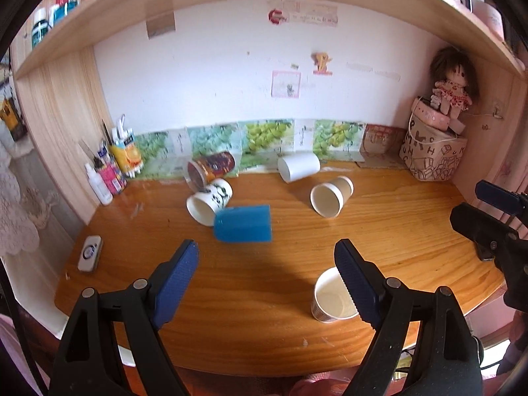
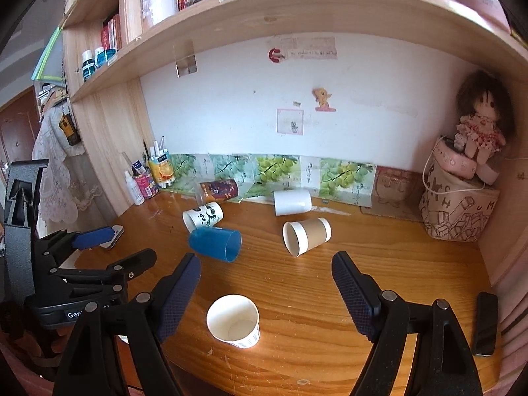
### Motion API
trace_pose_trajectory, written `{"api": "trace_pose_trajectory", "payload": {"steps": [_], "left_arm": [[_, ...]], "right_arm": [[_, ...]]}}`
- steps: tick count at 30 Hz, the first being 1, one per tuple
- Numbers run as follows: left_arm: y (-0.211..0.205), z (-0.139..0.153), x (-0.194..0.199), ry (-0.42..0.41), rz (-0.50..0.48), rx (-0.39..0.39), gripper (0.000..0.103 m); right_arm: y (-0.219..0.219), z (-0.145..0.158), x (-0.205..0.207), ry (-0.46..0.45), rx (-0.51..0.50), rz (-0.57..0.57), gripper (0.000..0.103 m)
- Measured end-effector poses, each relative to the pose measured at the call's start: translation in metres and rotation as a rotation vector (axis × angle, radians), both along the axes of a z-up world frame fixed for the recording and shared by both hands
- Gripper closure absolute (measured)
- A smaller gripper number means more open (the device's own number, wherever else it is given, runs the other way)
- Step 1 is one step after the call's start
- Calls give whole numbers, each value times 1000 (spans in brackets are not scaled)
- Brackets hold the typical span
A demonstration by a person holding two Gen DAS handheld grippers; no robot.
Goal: Flip cup upright
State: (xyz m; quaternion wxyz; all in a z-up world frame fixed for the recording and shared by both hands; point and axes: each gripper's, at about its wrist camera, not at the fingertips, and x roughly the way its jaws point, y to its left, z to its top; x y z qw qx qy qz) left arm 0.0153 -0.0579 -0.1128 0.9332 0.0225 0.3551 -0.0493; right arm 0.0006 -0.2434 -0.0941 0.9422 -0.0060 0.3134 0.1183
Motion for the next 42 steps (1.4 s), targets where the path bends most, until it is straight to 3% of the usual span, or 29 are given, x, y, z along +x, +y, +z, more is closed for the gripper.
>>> {"api": "trace_pose_trajectory", "payload": {"steps": [12, 17, 21, 34, 42], "left_arm": [[35, 52, -10, -84, -7, -100, 15], [39, 74, -26, -181, -6, -91, 7], [40, 88, -37, -227, -24, -114, 5], [40, 96, -63, -383, 9, -138, 0], [31, 95, -60, -386, 18, -109, 0]], "right_arm": [[22, 51, -47, -103, 14, -151, 21], [26, 64, -64, -132, 61, -195, 21], [33, 74, -75, -169, 64, -200, 11], [33, 82, -96, -245, 103, -229, 11], [29, 85, -96, -286, 102, -229, 11]]}}
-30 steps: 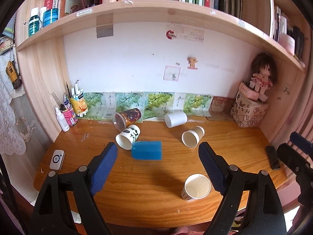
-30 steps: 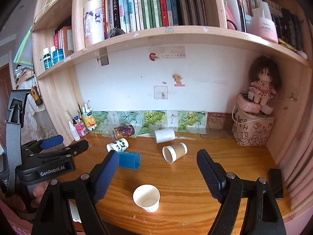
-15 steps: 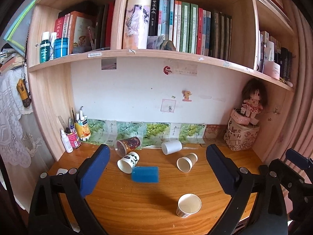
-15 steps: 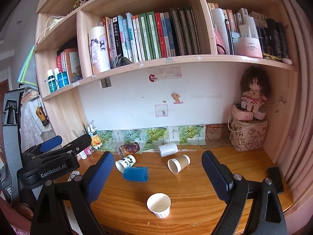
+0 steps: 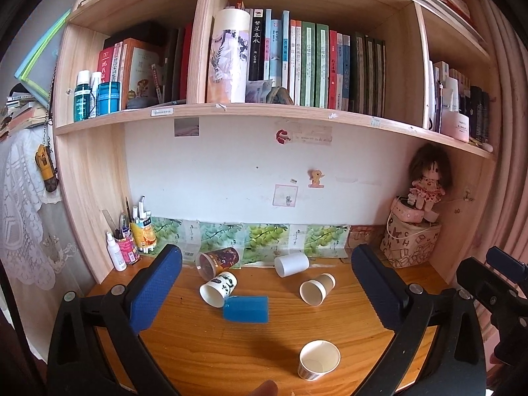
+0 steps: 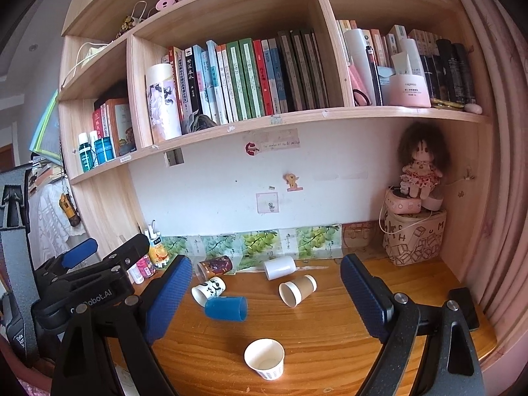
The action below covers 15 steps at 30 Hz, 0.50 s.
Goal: Flip cup upright
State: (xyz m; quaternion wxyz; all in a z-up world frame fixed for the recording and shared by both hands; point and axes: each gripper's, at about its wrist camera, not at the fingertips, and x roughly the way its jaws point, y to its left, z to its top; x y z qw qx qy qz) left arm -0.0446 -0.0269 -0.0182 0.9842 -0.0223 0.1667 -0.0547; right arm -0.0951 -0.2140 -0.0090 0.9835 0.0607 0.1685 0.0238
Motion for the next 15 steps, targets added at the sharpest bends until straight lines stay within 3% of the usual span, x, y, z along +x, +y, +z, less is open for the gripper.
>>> {"api": "trace_pose_trajectory", "payload": {"steps": [15], "left_arm": [[3, 0, 10, -7, 126, -4, 0]], "right_arm": [[-4, -3, 27, 18, -1, 61, 11]]}}
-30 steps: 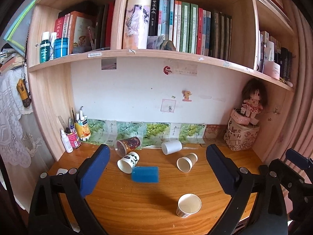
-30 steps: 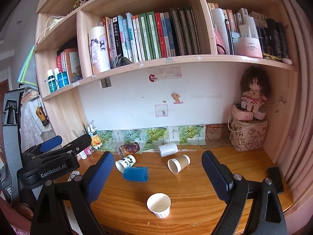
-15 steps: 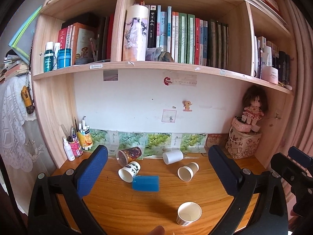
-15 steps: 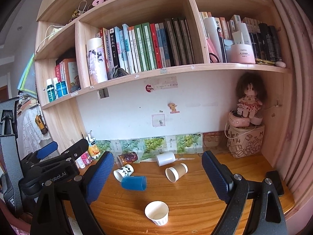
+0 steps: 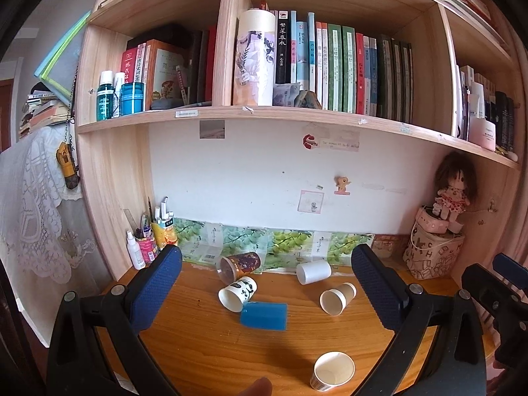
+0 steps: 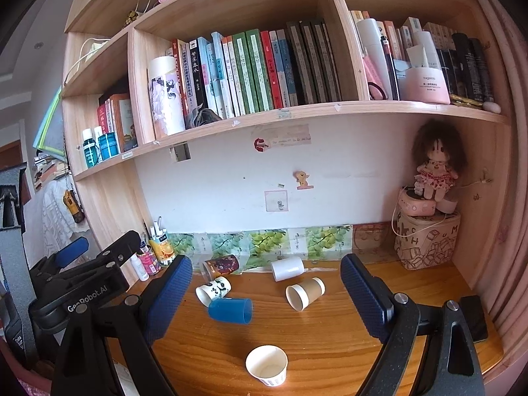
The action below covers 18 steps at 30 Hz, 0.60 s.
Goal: Flip cup upright
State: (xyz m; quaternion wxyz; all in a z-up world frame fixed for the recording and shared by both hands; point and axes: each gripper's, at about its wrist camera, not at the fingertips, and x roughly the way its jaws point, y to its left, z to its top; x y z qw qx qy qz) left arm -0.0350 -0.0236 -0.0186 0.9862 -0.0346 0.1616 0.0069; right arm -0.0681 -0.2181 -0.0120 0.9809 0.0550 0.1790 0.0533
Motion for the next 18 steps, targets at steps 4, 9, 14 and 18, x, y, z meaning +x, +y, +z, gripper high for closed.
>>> {"api": "trace_pose_trajectory", "payload": {"steps": [4, 9, 14, 18], "left_arm": [[-1, 0, 3, -1, 2, 3, 0], [-2, 1, 6, -12, 7, 5, 0], [-4, 1, 10, -4, -5, 8, 0], [-6, 1, 13, 5, -11, 8, 0]], "right_arm": [[-2, 0, 8, 7, 3, 14, 11], [-3, 0, 16, 10, 6, 28, 11], [-5, -1, 22, 17, 10, 42, 11], [-6, -1, 26, 27, 13, 47, 11]]}}
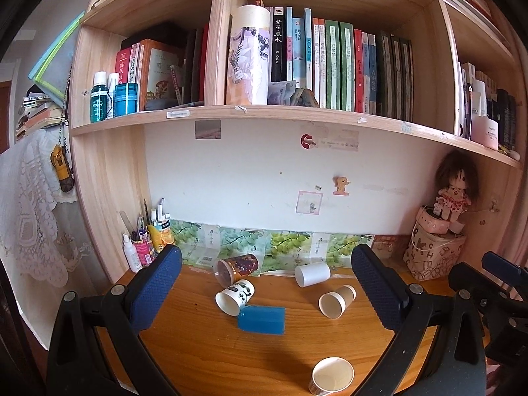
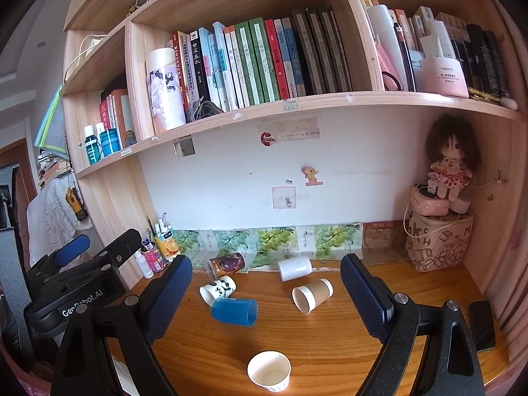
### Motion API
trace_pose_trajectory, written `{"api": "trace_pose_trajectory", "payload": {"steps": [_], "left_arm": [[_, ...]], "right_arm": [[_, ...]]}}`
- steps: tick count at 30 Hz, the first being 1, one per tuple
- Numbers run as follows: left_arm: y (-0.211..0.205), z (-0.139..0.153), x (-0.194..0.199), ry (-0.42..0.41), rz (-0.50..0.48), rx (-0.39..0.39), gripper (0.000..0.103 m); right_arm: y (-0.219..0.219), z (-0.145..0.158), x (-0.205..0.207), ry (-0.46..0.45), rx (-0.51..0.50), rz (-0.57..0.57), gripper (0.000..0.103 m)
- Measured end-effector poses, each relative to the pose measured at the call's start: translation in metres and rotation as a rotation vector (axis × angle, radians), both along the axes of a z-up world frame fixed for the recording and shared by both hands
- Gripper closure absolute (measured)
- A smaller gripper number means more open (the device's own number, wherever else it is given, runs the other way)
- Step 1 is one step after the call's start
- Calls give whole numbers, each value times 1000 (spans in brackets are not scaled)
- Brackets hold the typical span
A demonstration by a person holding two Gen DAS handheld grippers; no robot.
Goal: Flip cup upright
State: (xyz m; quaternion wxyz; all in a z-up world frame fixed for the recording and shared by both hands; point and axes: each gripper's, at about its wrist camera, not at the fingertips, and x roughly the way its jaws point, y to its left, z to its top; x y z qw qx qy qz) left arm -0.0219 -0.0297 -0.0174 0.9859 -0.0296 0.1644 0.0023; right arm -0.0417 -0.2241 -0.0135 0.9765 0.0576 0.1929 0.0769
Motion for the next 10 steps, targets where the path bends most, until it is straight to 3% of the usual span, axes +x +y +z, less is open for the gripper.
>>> {"api": "trace_pose_trajectory", "payload": {"steps": [10], "left_arm": [[-6, -2, 3, 16, -41, -8, 0]], "right_arm": [[-4, -4, 3, 34, 12, 1, 11]]}}
